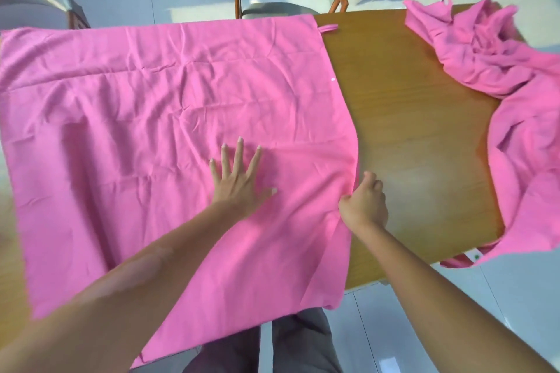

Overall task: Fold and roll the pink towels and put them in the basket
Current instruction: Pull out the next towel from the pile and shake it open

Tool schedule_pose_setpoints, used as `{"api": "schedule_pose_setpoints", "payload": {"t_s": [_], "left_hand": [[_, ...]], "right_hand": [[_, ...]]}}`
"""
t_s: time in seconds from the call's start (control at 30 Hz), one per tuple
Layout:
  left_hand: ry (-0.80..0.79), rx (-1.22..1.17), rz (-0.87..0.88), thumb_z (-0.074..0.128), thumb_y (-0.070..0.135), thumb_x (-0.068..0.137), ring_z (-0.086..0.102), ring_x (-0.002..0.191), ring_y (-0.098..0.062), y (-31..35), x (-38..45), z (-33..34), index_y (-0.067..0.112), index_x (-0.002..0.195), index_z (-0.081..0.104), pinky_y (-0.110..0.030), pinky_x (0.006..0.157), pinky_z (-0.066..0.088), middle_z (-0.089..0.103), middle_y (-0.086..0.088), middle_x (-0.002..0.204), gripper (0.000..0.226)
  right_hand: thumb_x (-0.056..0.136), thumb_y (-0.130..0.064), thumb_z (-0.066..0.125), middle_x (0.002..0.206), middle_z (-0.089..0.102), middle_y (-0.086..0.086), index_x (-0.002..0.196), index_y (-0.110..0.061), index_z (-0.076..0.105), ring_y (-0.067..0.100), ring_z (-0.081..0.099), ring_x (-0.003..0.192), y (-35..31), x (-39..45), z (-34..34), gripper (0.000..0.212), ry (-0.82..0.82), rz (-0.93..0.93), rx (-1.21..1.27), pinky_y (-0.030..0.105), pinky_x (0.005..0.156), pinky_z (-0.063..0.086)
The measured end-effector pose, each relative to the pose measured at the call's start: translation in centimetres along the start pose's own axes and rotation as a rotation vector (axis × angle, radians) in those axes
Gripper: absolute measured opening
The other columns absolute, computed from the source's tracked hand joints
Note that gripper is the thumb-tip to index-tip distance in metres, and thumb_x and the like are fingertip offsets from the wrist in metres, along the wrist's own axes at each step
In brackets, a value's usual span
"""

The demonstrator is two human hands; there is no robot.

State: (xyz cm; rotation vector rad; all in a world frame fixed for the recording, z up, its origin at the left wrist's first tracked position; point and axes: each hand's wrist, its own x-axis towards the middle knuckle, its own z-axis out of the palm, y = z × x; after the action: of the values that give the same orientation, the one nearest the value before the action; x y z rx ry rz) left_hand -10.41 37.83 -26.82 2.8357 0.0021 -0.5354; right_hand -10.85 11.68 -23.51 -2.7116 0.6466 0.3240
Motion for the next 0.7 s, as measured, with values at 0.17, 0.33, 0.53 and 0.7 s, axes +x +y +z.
{"api": "schedule_pose_setpoints", "payload": {"t_s": [0.17,0.33,0.53,0.7], "left_hand": [[-0.003,-0.009,0.119,0.035,0.074,0.093,-0.021,0.151,-0.040,3.6,-5.0,3.9,0.038,0.159,-0.012,-0.068,0.119,-0.003,-0.025,-0.003,0.166,0.089],[-0.037,0.039,0.127,0.016,0.087,0.086,-0.032,0.148,-0.038,4.2,-6.6,6.2,0.047,0.153,-0.023,-0.067,0.116,-0.012,-0.036,0.004,0.162,0.088],[-0.075,0.040,0.066,0.020,0.103,0.066,-0.044,0.142,-0.034,4.6,-6.1,6.3,0.050,0.146,-0.035,-0.062,0.110,-0.027,-0.048,0.006,0.154,0.110],[-0.097,0.073,0.003,0.030,0.098,0.070,-0.039,0.144,-0.037,5.8,-6.4,5.9,0.049,0.147,-0.034,-0.065,0.115,-0.016,-0.047,0.004,0.155,0.111]], "right_hand": [[0.085,-0.011,0.058,0.128,0.052,0.015,0.135,-0.010,0.039,0.037,0.057,0.110,2.5,-6.0,1.1,0.054,-0.015,0.008,-0.039,0.044,0.083,0.051],[0.085,0.001,0.057,0.108,0.062,0.013,0.110,-0.009,0.050,0.037,0.065,0.094,6.8,-5.1,-0.8,0.029,-0.058,-0.073,-0.203,0.034,0.066,0.039],[0.092,-0.005,0.061,0.111,0.063,0.014,0.111,-0.006,0.057,0.036,0.063,0.094,11.4,-1.1,-2.6,0.019,-0.018,-0.201,-0.118,0.035,0.069,0.041],[0.085,-0.009,0.060,0.119,0.055,0.014,0.127,-0.008,0.048,0.037,0.060,0.098,12.0,-3.8,-1.3,0.044,0.032,-0.160,-0.037,0.041,0.072,0.048]]}}
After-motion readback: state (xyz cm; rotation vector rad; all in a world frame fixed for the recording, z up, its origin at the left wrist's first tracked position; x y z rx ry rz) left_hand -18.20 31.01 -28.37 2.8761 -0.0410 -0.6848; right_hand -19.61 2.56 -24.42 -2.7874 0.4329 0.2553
